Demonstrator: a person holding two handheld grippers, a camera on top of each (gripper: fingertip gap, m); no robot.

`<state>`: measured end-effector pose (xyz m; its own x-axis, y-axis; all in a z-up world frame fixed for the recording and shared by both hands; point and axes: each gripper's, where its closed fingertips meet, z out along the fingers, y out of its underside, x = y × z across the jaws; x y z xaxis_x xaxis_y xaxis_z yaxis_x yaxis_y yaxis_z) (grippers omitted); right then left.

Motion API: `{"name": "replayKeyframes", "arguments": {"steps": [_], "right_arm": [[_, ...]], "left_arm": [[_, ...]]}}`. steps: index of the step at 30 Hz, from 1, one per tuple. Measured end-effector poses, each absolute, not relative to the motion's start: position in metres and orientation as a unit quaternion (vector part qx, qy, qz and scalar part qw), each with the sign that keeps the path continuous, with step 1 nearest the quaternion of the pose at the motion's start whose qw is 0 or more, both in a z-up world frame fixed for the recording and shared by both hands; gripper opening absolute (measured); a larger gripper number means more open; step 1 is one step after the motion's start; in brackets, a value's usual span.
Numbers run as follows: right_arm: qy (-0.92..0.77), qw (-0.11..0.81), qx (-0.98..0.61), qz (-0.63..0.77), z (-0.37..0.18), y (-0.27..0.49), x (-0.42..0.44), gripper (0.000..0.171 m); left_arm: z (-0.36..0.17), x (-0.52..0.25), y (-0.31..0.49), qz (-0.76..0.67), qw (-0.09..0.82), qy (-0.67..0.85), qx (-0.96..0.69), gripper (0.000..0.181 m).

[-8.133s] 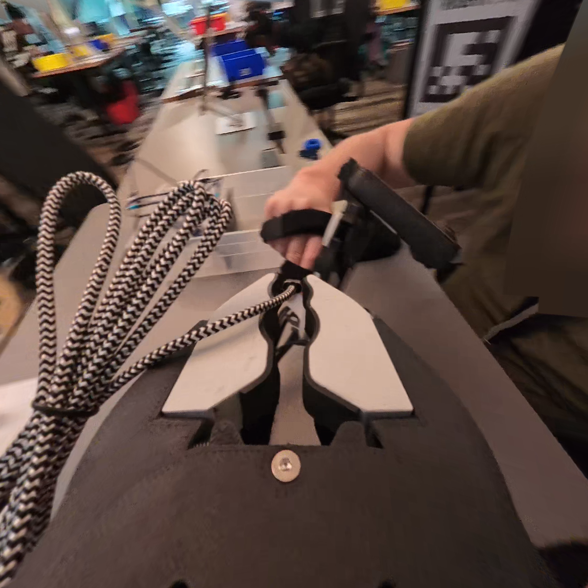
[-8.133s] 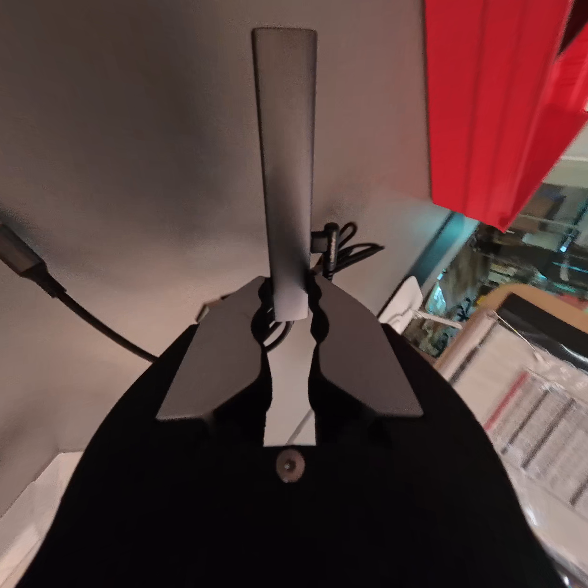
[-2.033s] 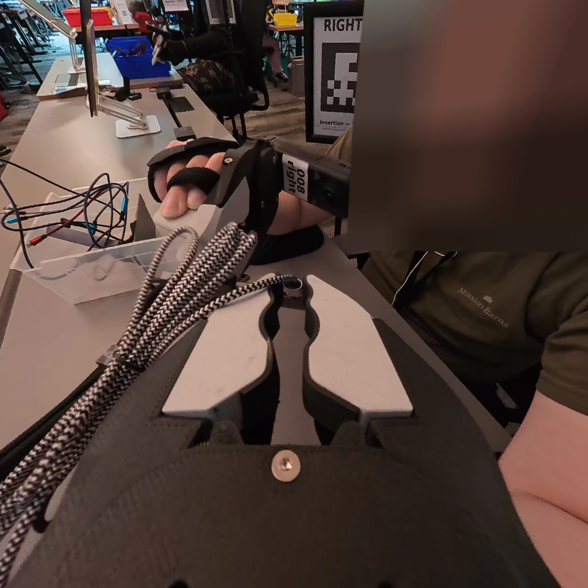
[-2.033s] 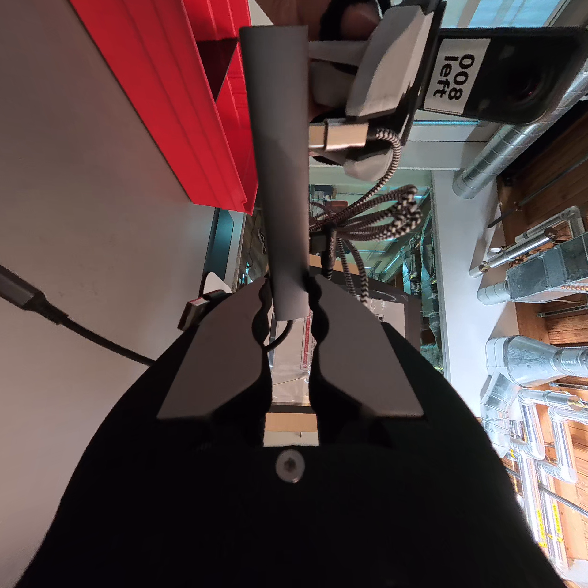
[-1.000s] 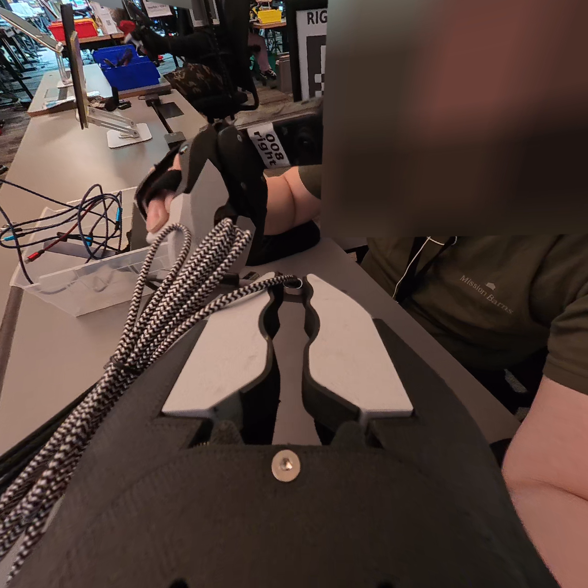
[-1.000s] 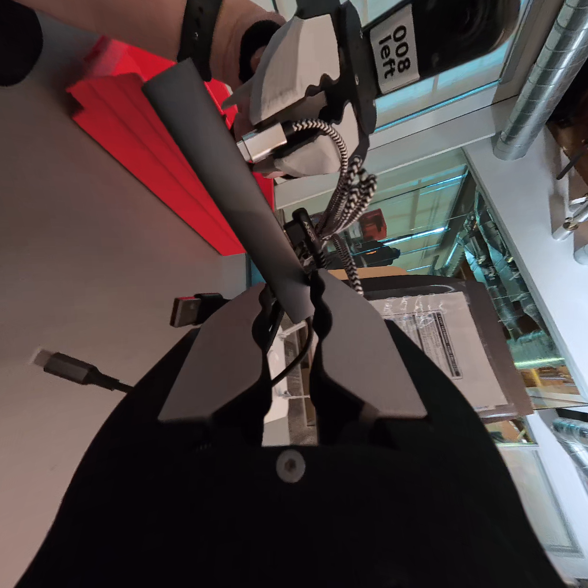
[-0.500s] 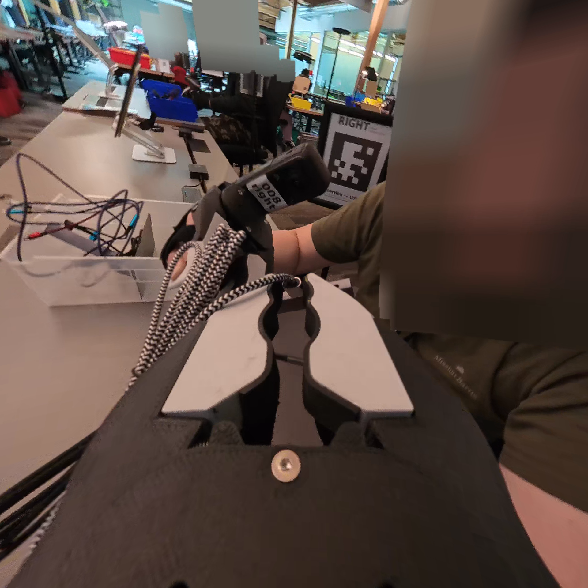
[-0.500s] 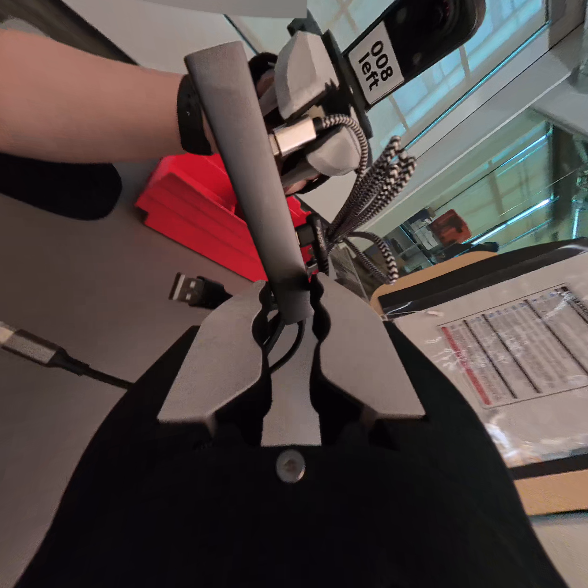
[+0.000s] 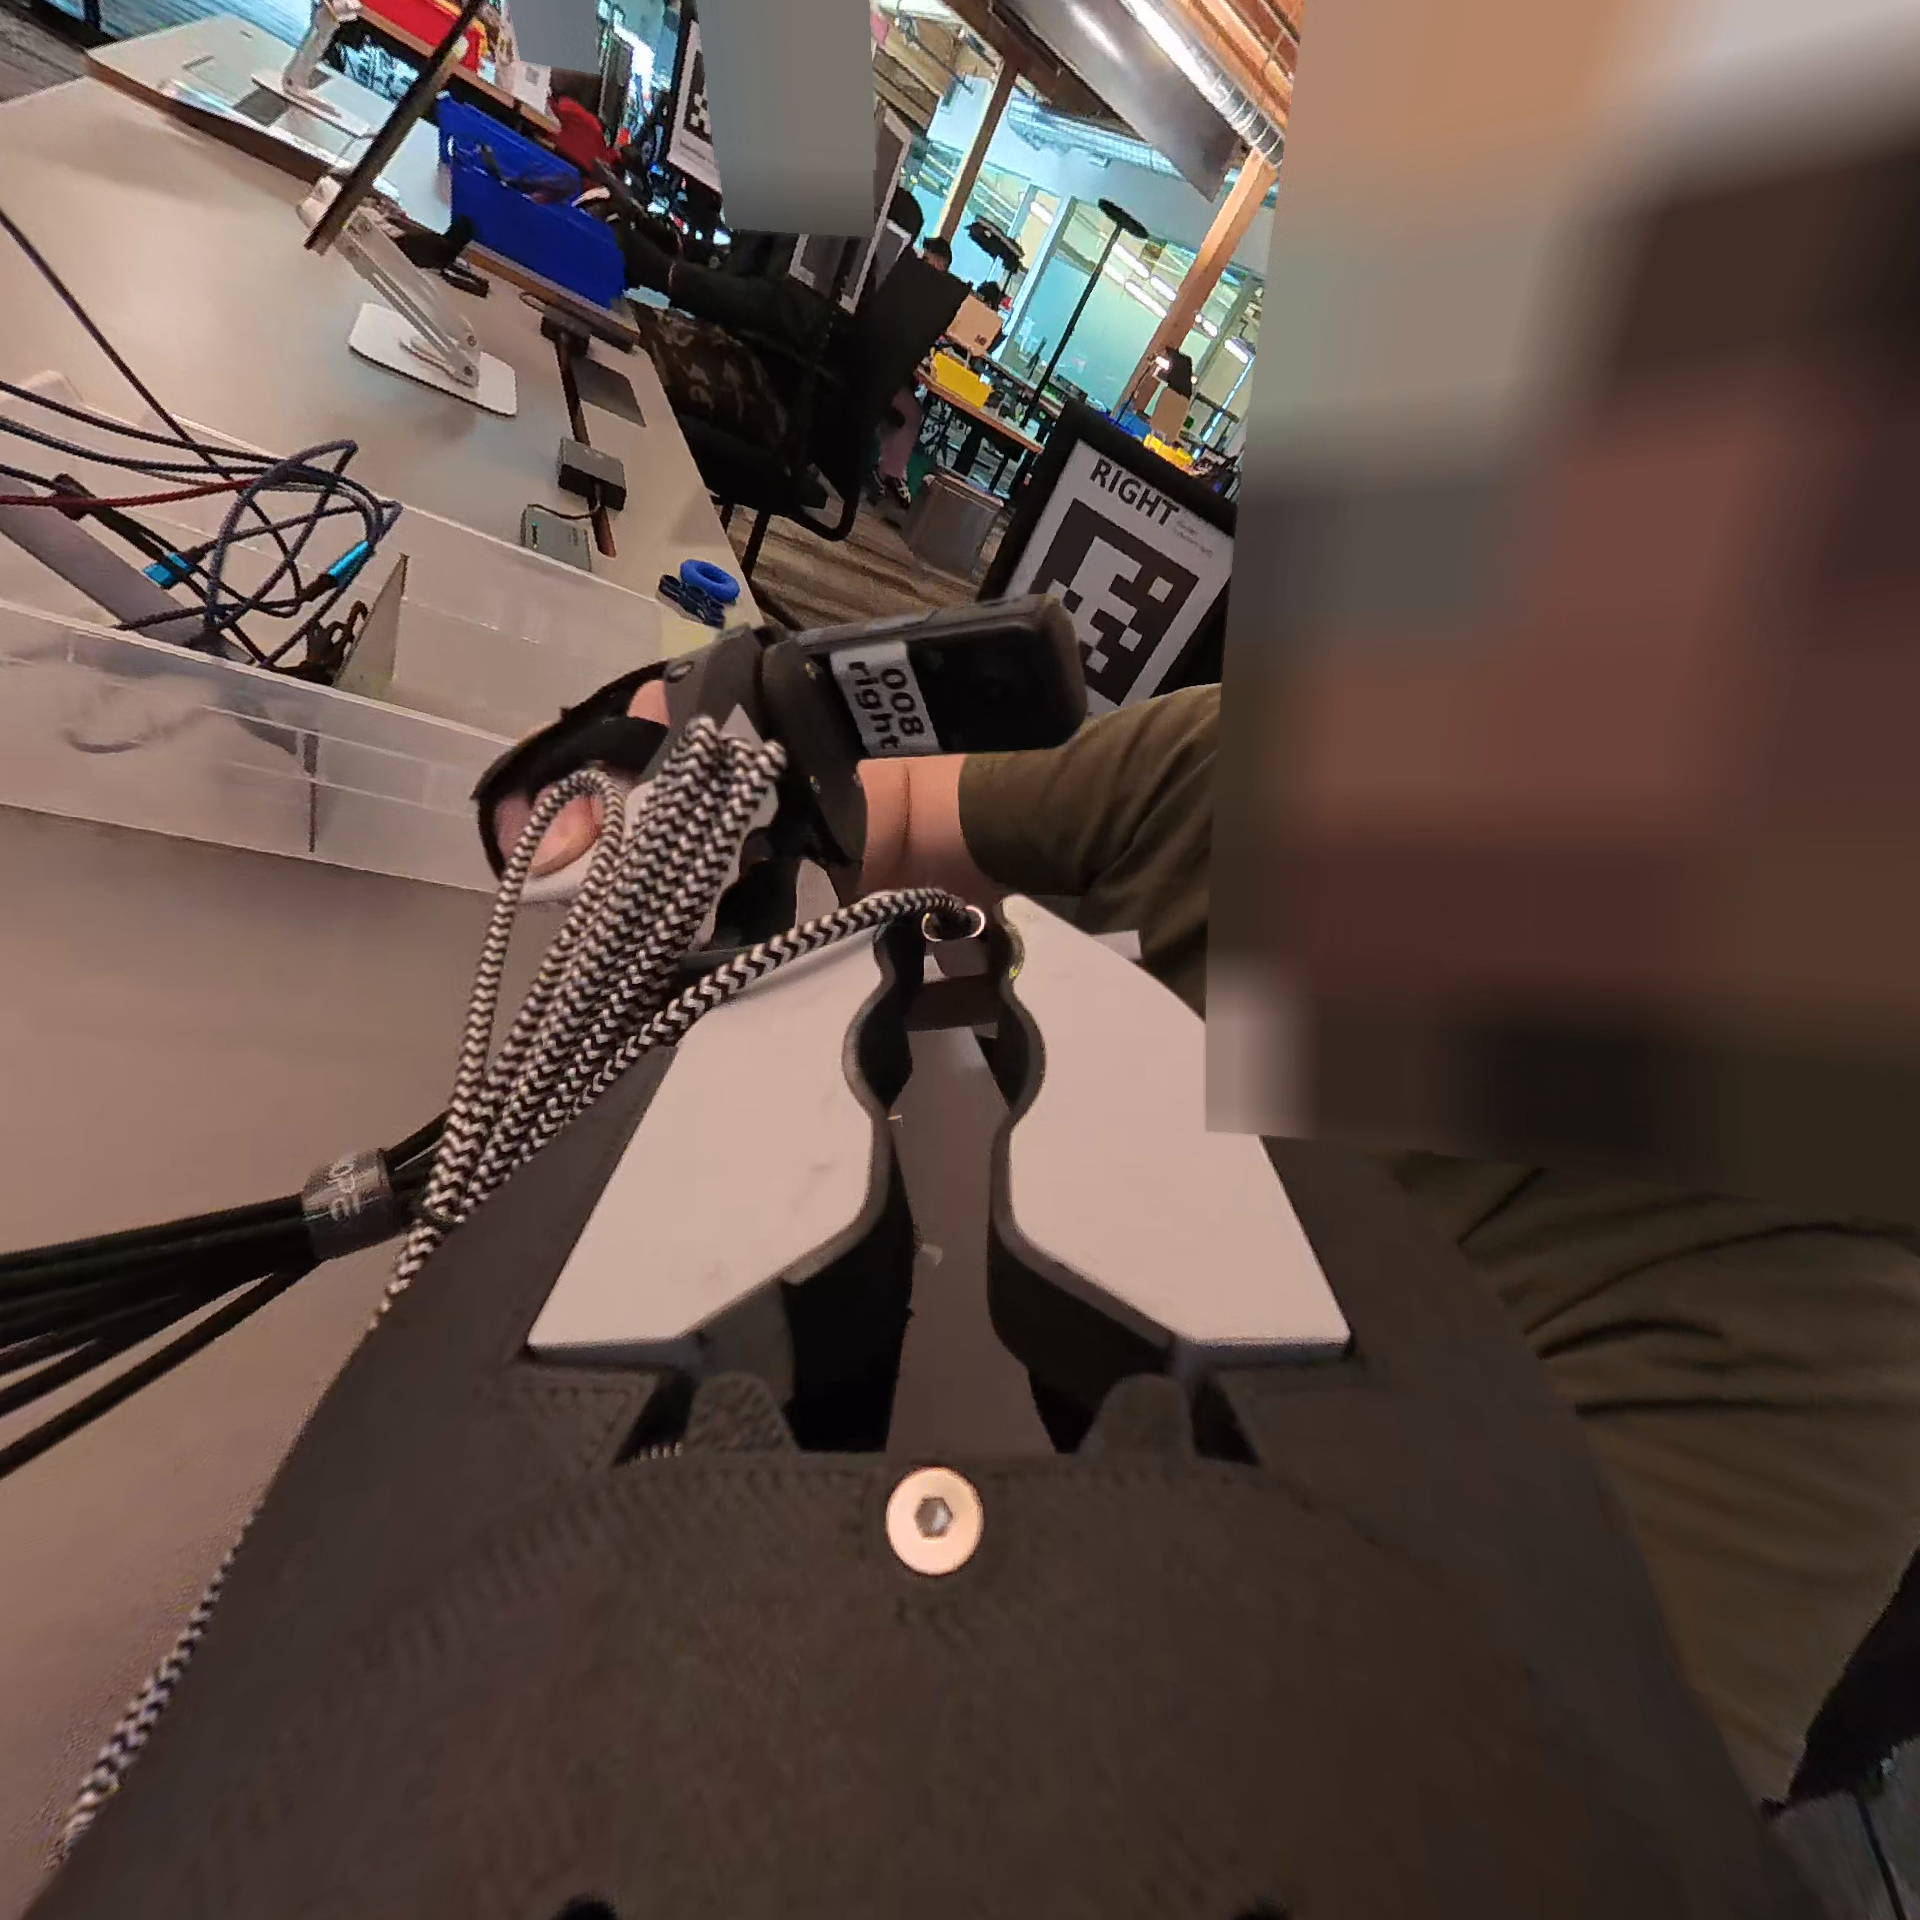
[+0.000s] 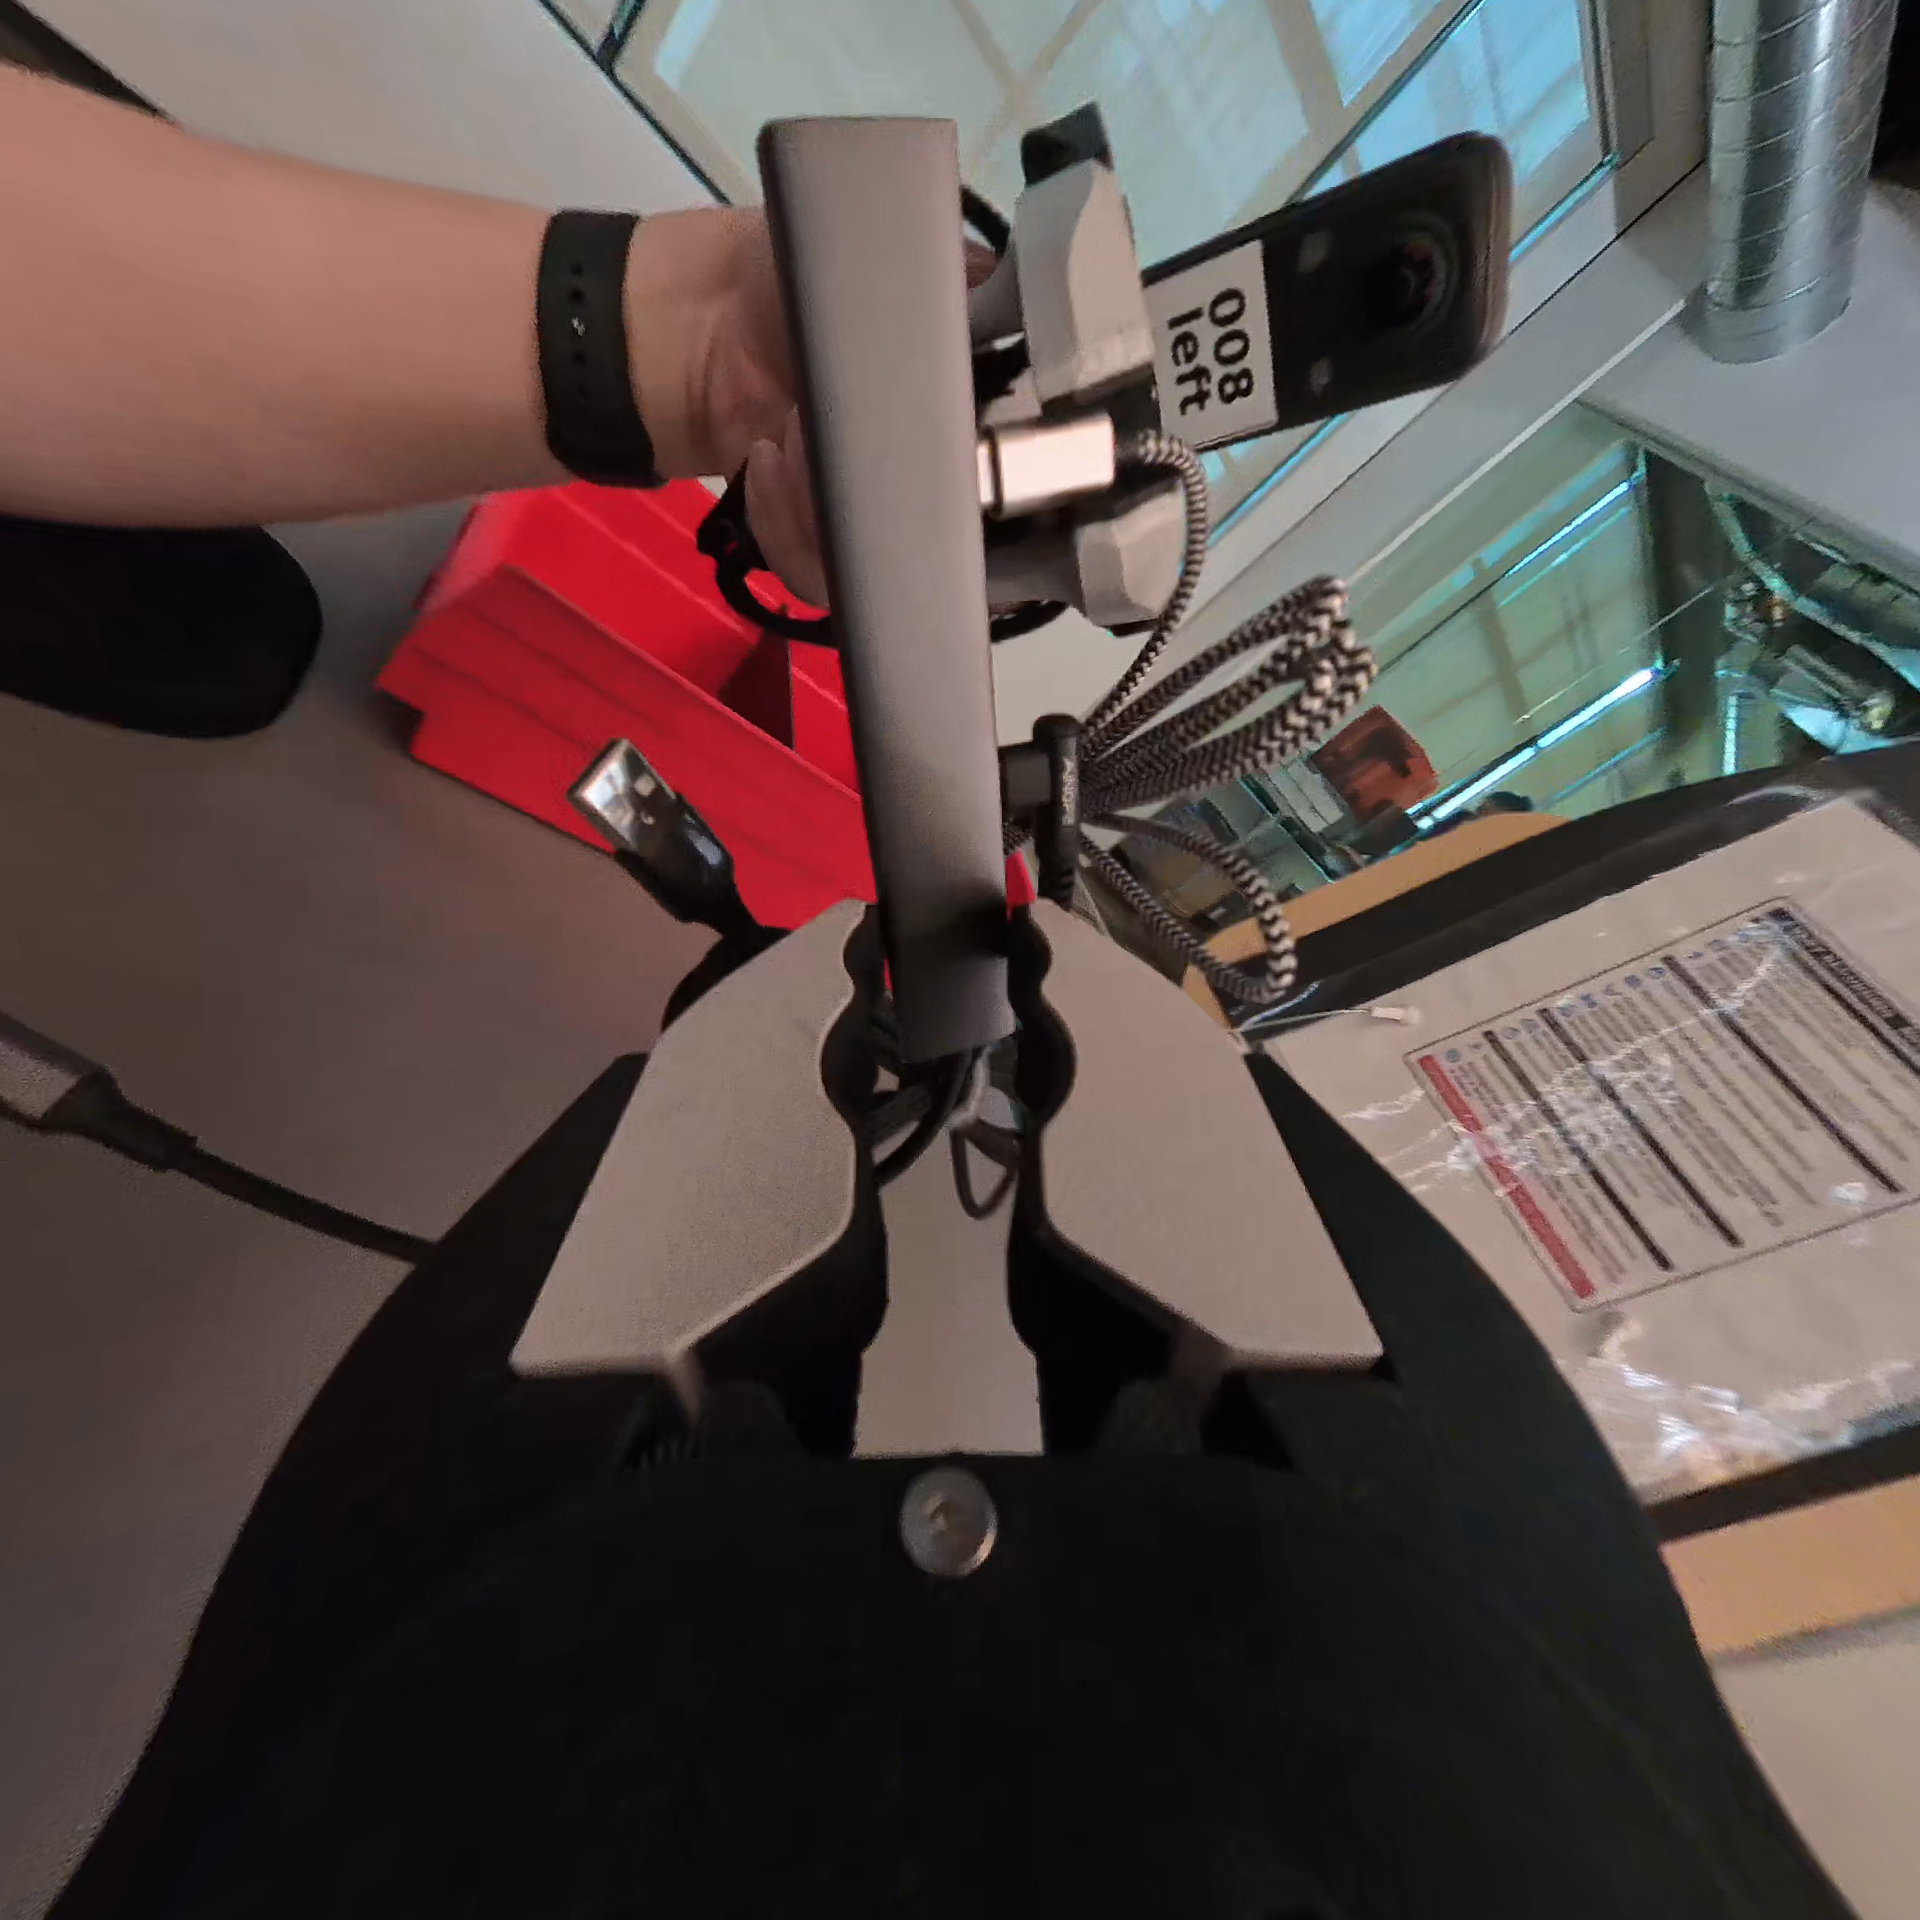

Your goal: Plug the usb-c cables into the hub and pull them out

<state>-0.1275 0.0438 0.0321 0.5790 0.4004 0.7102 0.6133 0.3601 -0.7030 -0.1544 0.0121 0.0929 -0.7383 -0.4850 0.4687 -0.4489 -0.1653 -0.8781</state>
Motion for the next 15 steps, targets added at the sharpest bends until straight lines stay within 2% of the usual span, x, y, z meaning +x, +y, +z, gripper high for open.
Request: {"name": "replayKeyframes", "arguments": {"steps": [1, 5, 15], "right_arm": [[-0.454, 0.688, -0.559, -0.091, 0.033, 0.043, -0.127, 0.024], [-0.471, 0.66, -0.578, -0.09, 0.032, 0.042, -0.125, 0.024], [-0.476, 0.624, -0.62, 0.028, 0.034, 0.031, -0.131, 0.025]], "left_arm": [[0.093, -0.155, 0.011, -0.672, 0.01, 0.646, -0.361, 0.01], [0.089, -0.157, 0.007, -0.662, 0.003, 0.658, -0.358, 0.01], [0.086, -0.168, 0.004, -0.64, 0.014, 0.692, -0.333, 0.01]]}}
